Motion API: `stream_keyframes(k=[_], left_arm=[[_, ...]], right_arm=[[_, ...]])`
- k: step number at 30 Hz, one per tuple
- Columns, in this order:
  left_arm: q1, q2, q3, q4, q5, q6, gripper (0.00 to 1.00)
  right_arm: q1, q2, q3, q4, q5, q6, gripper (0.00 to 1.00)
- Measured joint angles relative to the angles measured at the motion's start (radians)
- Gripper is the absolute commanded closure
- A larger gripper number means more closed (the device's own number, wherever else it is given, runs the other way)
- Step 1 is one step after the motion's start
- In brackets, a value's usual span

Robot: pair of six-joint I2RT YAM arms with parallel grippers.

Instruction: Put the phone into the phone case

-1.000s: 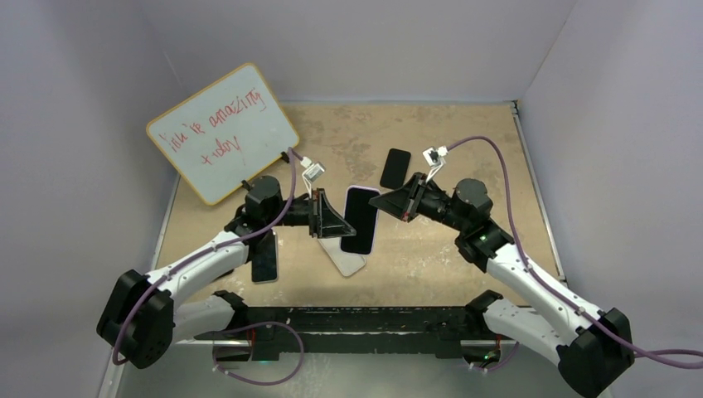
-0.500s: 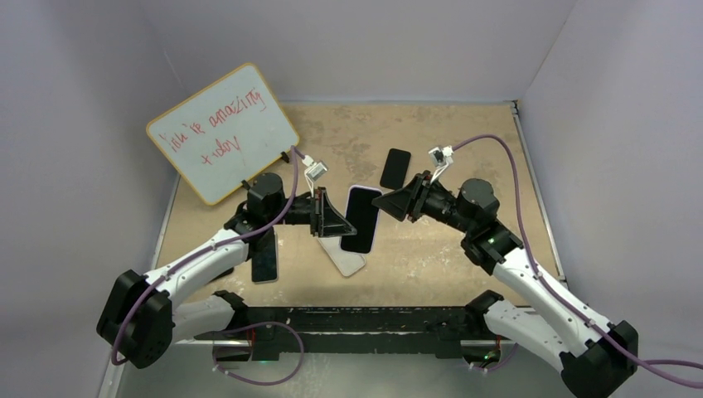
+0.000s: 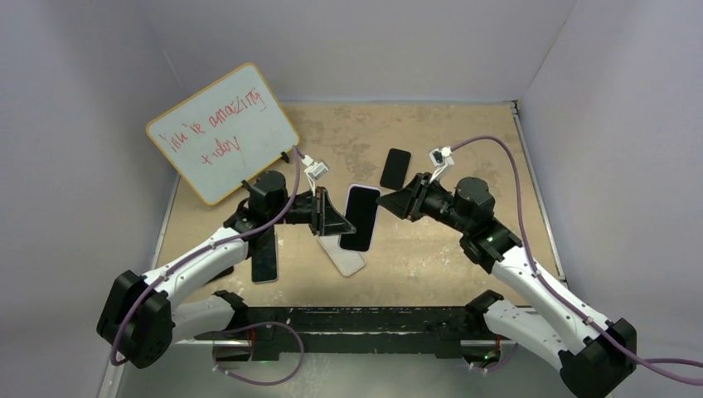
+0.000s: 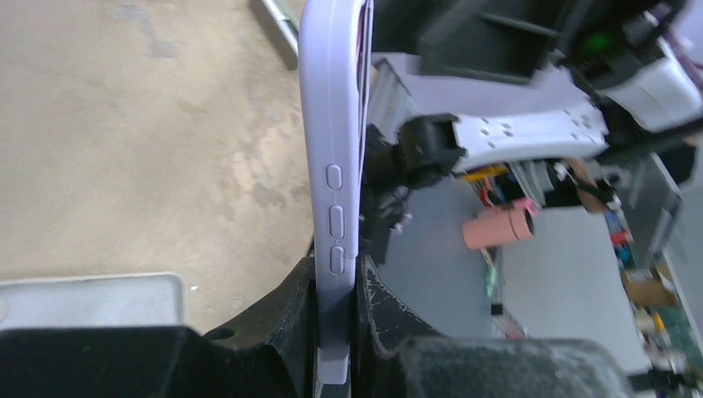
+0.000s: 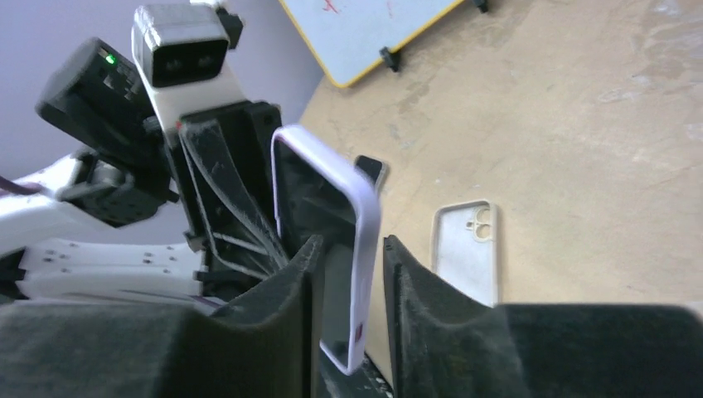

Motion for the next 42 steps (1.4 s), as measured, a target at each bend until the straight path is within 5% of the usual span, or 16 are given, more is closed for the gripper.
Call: stream_keyframes(k=[7,27,42], left_arm=[[0.053,0.087,0.048,-0.152,-0.126,0.035,1.00],[0.206,0.780,0.569,-0.296,-0.289,0.138,0.99],[0.230,0.859,0.627,-0.419,-0.377,0.236,0.63]], right_arm=[[0.002,-0.089,-0.010,-0.098,0.050,0.003,0.02],[0.003,-0.311,-0.053,-0.351,0.123,-0.031,0.01],[0.003,-0.278,-0.075,-0.368,0.132,-0.024,0.01]])
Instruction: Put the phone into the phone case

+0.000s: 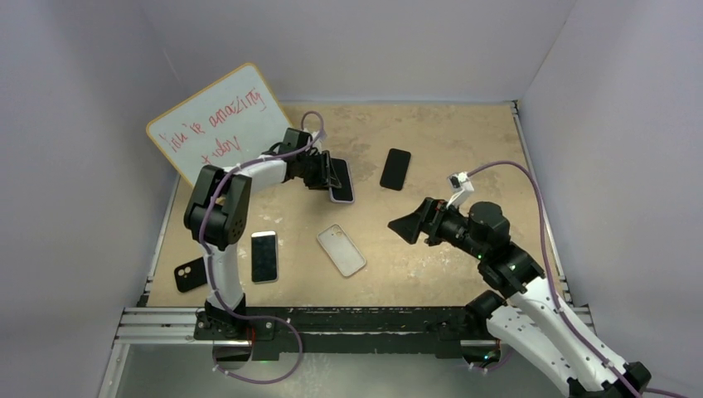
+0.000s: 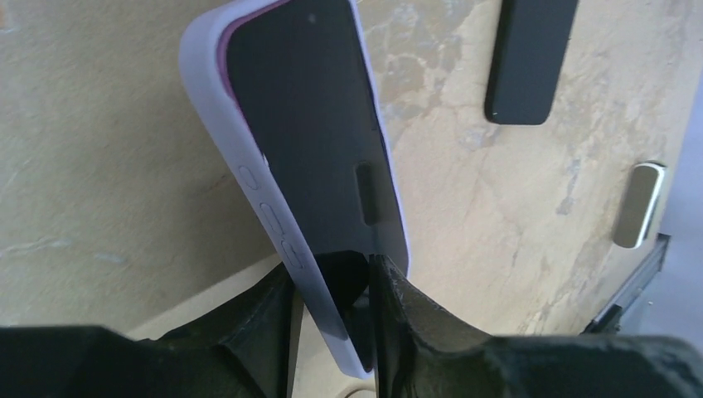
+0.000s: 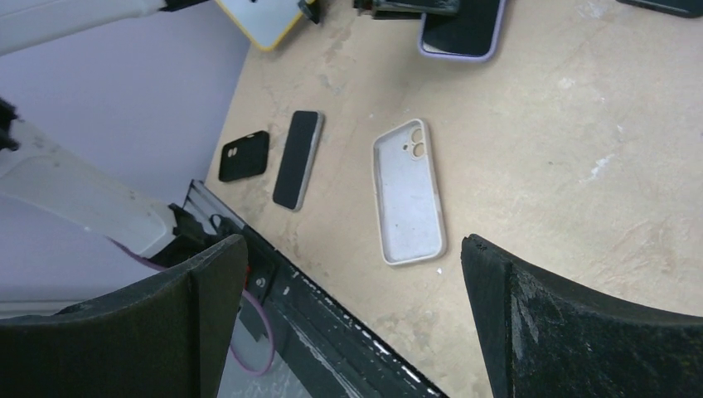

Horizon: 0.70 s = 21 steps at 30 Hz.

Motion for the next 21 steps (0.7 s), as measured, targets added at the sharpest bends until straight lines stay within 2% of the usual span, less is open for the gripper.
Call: stream_keyframes(k=[2,4,8,11,13,17,21], left_arm=[[-0.001,-0.013,0.000,-0.037,-0.036,0.019,0.60],[0.000,-0.027,0.000,-0.071,-0.066,0.037,0.49],[0.003,-0.080,-0.001,-0.154,-0.121,0.070,0.40],[0.005,-0.146,-0.009,-0.187,-0.133,0.087,0.26],[0.005,-0.209,-0.024,-0.204,-0.134,0.101,0.21],[0.005,-0.376,-0.084,-0.225,-0.133,0.126,0.18],[0.005,-0.581,-0.175,-0.248,-0.133,0.152,0.17]], right_arm=[[0.000,0.024,-0.002,-0.012,0.020,-0.003,0.01],[0.000,0.042,-0.002,-0.018,0.032,-0.005,0.02],[0.000,0.085,-0.002,-0.026,0.063,-0.004,0.01],[0.000,0.116,-0.002,-0.029,0.073,-0.003,0.02],[0.000,0.148,-0.002,-0.030,0.080,-0.003,0.02],[0.000,0.219,-0.002,-0.035,0.117,-0.005,0.06],[0.000,0.295,-0.002,-0.036,0.147,-0.013,0.14]])
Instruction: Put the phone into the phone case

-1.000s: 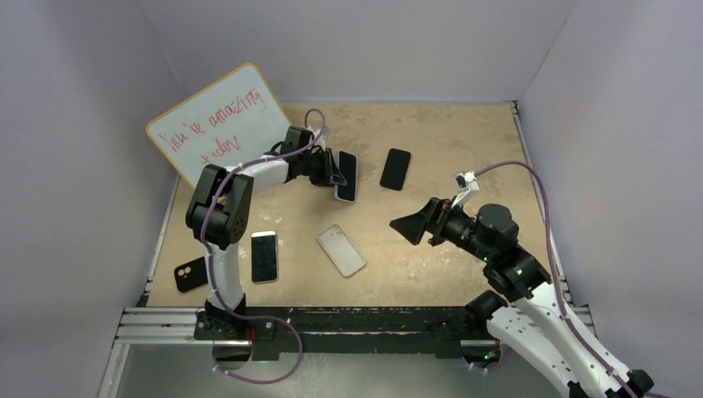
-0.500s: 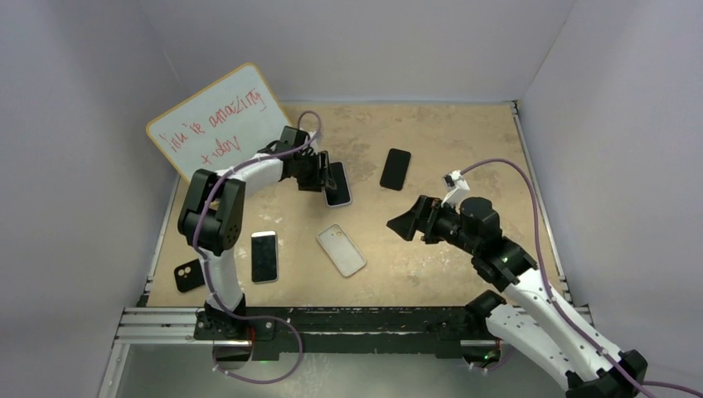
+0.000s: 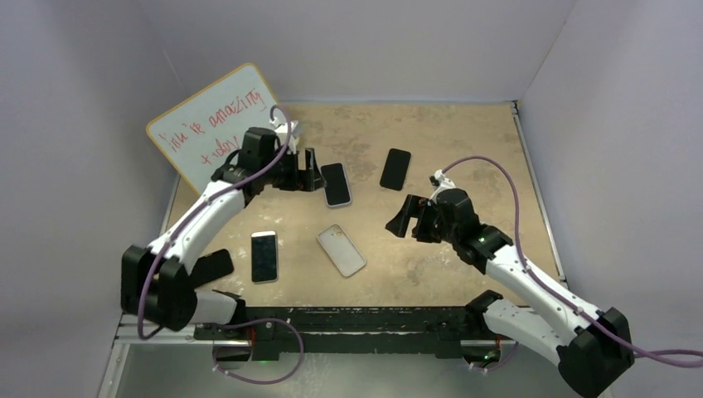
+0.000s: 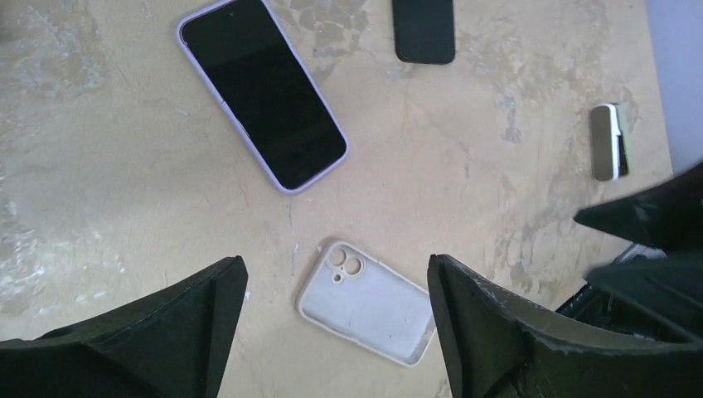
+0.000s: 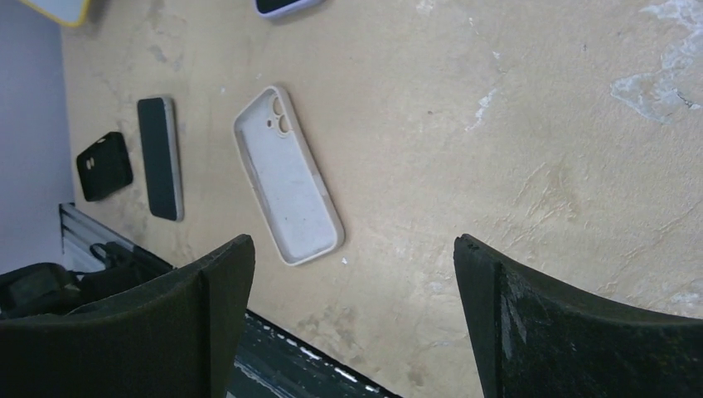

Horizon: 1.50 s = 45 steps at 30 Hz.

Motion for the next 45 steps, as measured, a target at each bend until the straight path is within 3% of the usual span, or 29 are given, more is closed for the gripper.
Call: stream_keyframes(k=[8,18,20,22,27,35,45], left_arm=[[0.000,-0.315,-0.169,-0.055,-0.028,0.090,0.14],[0.000,-0.411,-0.249,-0.111,-0.159,0.168,0.14],[0.000,-0.416,-0.249,-0.111,-0.173,0.171,0.14],[0.000,-0.416,-0.249,-0.111,-0.180,0.173,0.14],[0.000,-0.417,-0.249,-0.112,-0.182,0.181,0.14],[0.000,-0.460,-0.251,-0.113,-0.175,0.187,0.14],[0.000,-0.484,-0.256,-0.113,-0.163,0.187,0.13]], right_arm=[[0.008,0.174,0.002,0.050,-0.011,-0.020,0.44],[0.064,0.423,0.137,0.064,0.011,-0.045,0.48],[0.067,0.459,0.183,0.058,0.043,-0.055,0.44],[0.069,0.493,0.234,0.037,0.097,-0.055,0.28],[0.069,0.587,0.389,-0.019,0.334,-0.038,0.02],[0.008,0.808,0.634,-0.062,0.573,-0.006,0.01],[-0.117,1.012,0.755,0.001,0.553,-0.026,0.01]])
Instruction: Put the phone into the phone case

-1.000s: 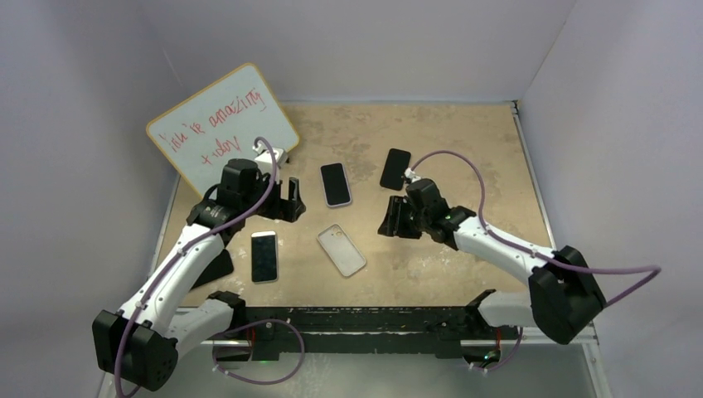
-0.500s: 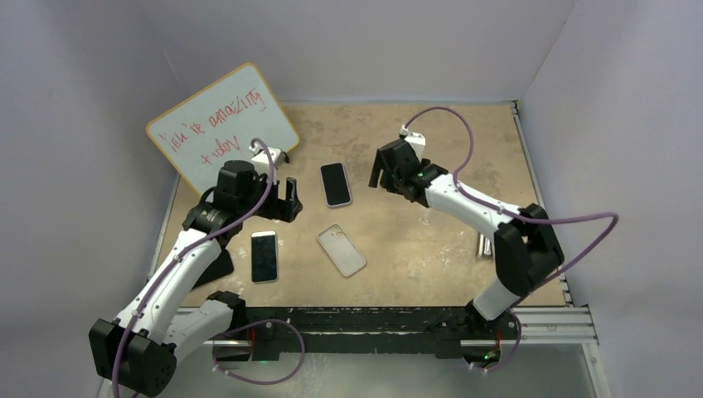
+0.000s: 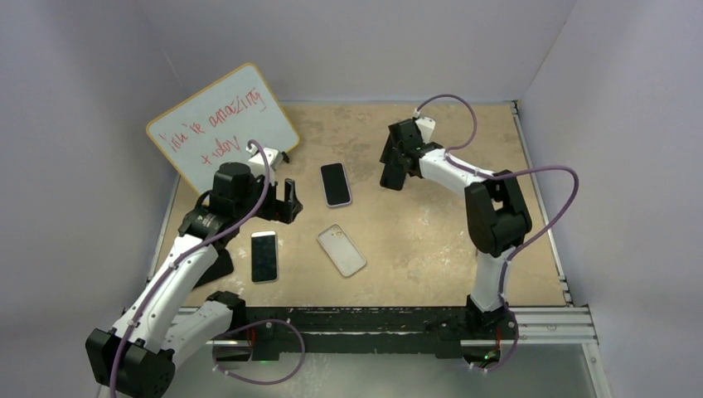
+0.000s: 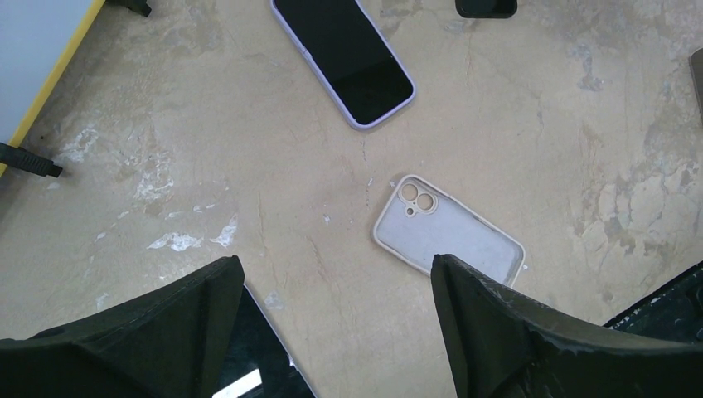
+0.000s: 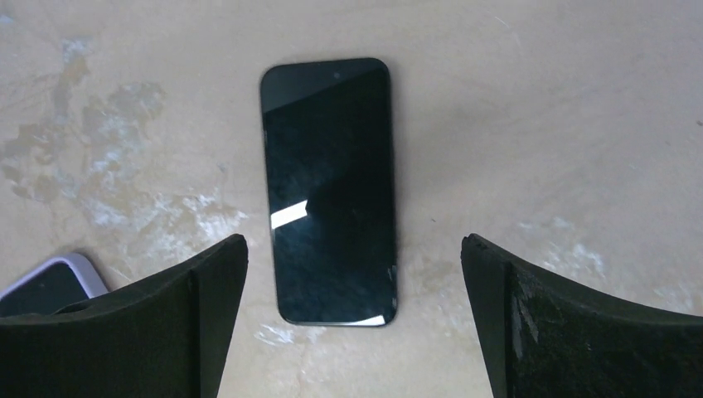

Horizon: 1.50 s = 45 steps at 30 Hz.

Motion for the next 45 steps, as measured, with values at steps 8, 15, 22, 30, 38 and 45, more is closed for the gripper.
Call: stream_keyframes(k=[8,15,22,30,38,45], left_arm=[[0.000,-0.011,-0.001,0.002,0.008,0.000,0.13],[0.000,-0.011,-0.001,0.002,0.011,0.000,0.13],[0.000,-0.015,-0.001,0.002,0.010,0.000,0.13],[0.000,-0.015,-0.001,0.002,0.010,0.000,0.13],[0.000,-0.014,-0.001,0.002,0.003,-0.005,0.18],[0.000,0.016,-0.022,0.021,0.088,-0.086,0.25]], right_arm=[[0.005,0.163,0.183,0.013,0.010,-0.018,0.01],[0.003,0.238,0.215,0.011,0.031,-0.040,0.01],[-0.004,0.272,0.216,0.029,-0.003,-0.077,0.05],[-0.006,0.275,0.208,0.058,-0.025,-0.122,0.23],[-0.010,0.204,0.079,0.144,-0.053,-0.162,0.38],[-0.010,0.128,-0.022,0.142,-0.079,-0.176,0.43]])
